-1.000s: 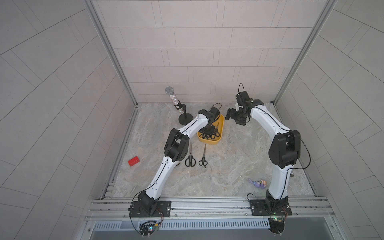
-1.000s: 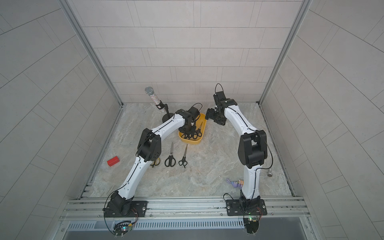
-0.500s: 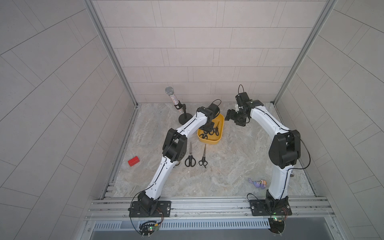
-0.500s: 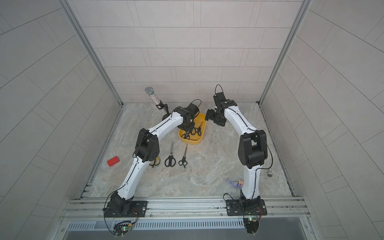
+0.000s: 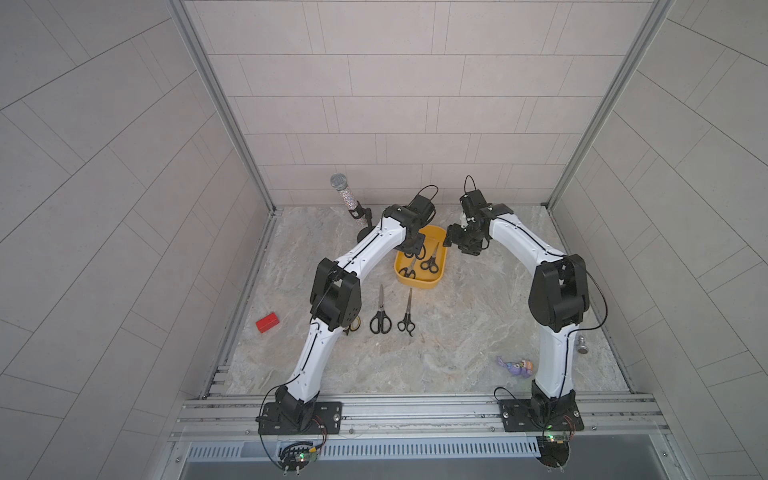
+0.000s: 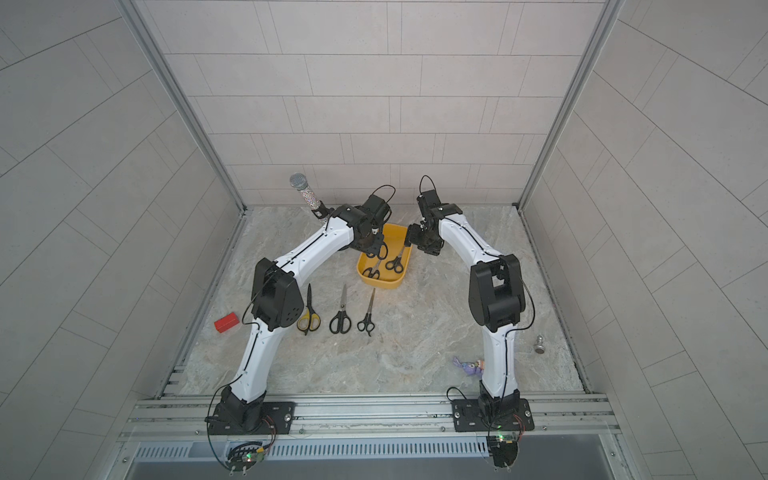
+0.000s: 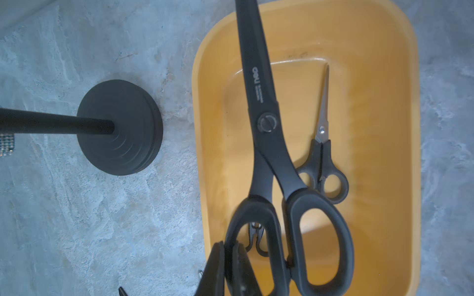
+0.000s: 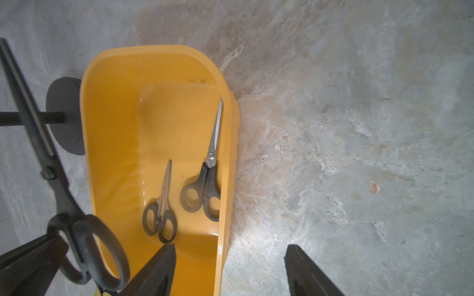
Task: Take the scissors out of the storage box
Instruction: Pick up the scissors from the storage box, then move the storage box to the center of the board.
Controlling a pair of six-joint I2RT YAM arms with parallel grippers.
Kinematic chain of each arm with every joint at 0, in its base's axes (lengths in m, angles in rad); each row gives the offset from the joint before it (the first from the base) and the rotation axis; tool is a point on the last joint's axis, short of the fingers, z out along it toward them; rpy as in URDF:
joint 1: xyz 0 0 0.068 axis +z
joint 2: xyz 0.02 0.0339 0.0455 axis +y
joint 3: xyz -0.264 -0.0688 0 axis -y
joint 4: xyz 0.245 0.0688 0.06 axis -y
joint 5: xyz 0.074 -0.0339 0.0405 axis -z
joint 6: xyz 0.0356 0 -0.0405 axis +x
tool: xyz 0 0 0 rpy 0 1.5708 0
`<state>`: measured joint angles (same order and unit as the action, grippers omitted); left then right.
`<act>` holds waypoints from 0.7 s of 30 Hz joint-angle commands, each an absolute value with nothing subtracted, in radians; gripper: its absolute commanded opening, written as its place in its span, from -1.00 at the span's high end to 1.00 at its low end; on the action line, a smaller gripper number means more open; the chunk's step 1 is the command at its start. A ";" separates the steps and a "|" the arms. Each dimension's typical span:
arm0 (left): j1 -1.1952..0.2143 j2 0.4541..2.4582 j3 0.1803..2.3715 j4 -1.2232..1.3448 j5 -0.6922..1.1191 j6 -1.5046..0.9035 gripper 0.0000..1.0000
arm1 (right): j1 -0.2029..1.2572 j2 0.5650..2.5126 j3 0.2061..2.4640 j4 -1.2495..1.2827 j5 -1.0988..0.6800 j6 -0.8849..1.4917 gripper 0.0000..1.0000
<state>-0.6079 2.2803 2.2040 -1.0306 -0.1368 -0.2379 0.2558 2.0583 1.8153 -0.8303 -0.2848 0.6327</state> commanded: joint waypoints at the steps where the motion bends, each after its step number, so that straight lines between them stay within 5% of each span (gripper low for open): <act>1: -0.598 2.214 2.151 -1.008 -0.135 -0.242 1.00 | 0.266 2.088 1.843 -0.828 -0.264 0.638 -0.28; 21: -0.576 2.151 2.091 -1.009 -0.120 -0.226 1.00 | 0.286 2.261 2.007 -0.884 -0.232 0.619 0.50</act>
